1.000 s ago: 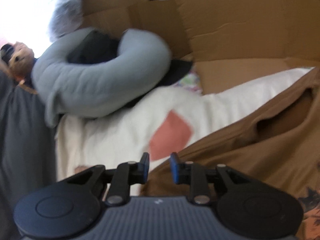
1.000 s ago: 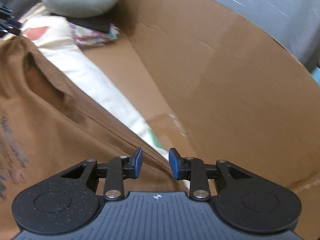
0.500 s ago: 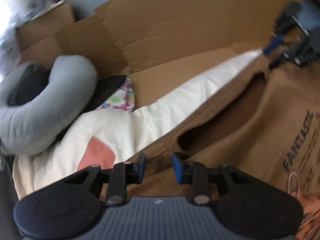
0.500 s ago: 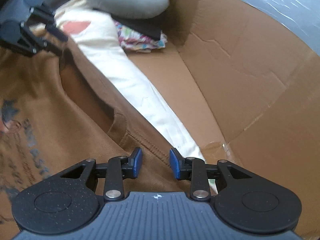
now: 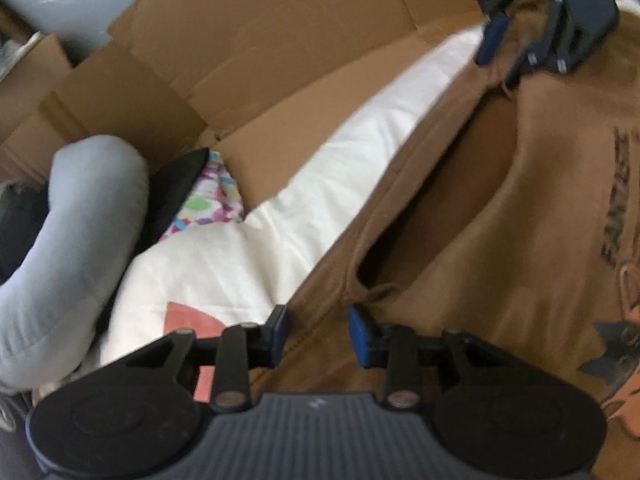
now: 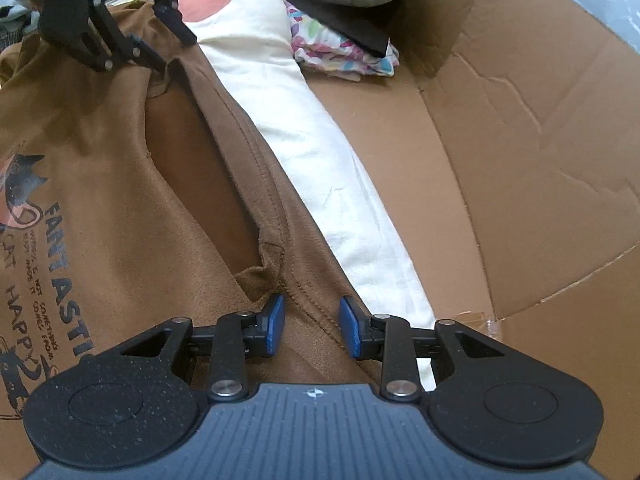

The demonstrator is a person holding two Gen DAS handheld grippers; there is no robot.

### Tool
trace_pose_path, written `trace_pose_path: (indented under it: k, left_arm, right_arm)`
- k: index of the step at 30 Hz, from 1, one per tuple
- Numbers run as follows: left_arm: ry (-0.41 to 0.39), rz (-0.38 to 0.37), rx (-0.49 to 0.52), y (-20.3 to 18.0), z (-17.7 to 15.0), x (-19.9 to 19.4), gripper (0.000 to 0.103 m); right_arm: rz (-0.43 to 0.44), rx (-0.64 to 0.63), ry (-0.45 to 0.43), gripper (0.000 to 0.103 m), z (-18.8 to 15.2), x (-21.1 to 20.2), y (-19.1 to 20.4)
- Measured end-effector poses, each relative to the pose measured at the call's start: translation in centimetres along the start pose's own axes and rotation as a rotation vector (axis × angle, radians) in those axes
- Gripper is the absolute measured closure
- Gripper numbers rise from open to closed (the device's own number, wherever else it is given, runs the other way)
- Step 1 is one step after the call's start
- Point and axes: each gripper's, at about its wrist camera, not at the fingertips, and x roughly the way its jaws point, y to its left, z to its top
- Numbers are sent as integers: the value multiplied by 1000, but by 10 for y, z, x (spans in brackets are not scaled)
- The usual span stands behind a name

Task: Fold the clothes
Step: 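Open both tools and release the shirt onto the sheet, then grasp the collar edge with the left tool while the right tool grasps the collar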

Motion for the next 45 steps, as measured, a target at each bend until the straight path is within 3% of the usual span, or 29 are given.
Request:
trace_pose_path:
  k: [1,3,4,8,13,15,16,20,23,25,28,34,45]
  left_arm:
    - [2,-9,-11,1,0,2,70]
    - [6,-28,-36,3,0,7,77]
    - [3,-30,-50,5,0,7,89]
    - [-41,-12,-77,13,0,-4,96]
    - [-110,23,-207,35,0,-16,96]
    - [-113,36,-250,40,1,-13,97]
    - [-113,44,-267,41,2,-11,102]
    - [-85,58,-346,50,7,3,103]
    - [-88,99,-391,57,9,0,101]
    - [-123,105,-429,65,6,-12,101]
    - [-164,88,-436,68,1,-28,101]
    - [-165,27,-364,44,2,-32,99]
    - [-42,27,-365,19,2,11,98]
  right_arm:
    - [13,2,0,82,0,1,-1]
    - [17,-31,-9,91,-1,1,4]
    - [9,-33,-11,95,-1,2,5]
    - [-10,8,-35,98,2,-3,0]
    - [-53,95,-89,99,9,-11,-16]
    - [-72,127,-95,99,12,-9,-21]
    - [-85,141,-96,99,14,-7,-23]
    - [-130,209,-91,99,20,2,-32]
    - [-236,315,-105,99,23,5,-42]
    - [-207,402,-145,98,21,-3,-52]
    - [-180,391,-183,98,16,-15,-52]
    - [-80,350,-152,97,5,-18,-44]
    - [-60,395,-70,96,-2,15,-30]
